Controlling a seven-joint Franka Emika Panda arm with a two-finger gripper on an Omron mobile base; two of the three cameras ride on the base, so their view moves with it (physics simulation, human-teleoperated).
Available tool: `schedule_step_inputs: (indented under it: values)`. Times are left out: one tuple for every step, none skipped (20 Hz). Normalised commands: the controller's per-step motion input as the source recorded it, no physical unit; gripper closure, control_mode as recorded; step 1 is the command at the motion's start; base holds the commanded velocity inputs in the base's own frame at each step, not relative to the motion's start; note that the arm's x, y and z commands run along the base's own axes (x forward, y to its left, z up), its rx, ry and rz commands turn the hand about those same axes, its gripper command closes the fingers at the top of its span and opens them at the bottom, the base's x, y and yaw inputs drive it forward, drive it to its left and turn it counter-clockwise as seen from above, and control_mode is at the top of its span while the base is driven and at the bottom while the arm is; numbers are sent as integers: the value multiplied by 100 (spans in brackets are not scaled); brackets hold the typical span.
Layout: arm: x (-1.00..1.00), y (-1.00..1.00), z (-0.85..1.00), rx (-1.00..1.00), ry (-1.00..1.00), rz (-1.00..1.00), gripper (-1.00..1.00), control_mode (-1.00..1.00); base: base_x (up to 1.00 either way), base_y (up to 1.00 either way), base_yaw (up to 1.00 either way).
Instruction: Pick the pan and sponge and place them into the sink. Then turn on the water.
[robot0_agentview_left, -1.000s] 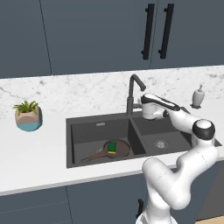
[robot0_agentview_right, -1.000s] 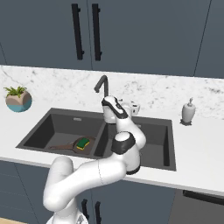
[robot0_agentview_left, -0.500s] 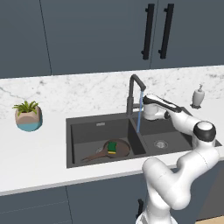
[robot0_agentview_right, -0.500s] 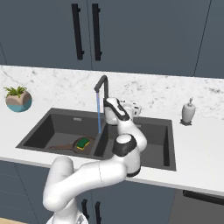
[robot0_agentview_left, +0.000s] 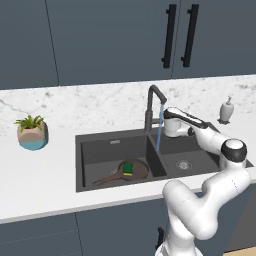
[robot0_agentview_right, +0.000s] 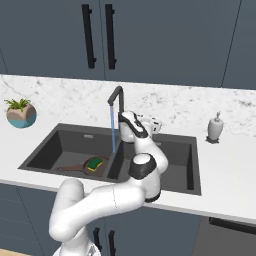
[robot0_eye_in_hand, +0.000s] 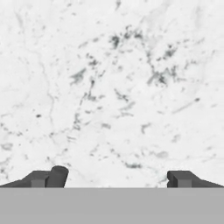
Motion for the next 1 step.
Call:
schedule_step_inputs:
  values:
    - [0, -46, 0, 0, 0, 0, -100, -100, 0, 0, 0]
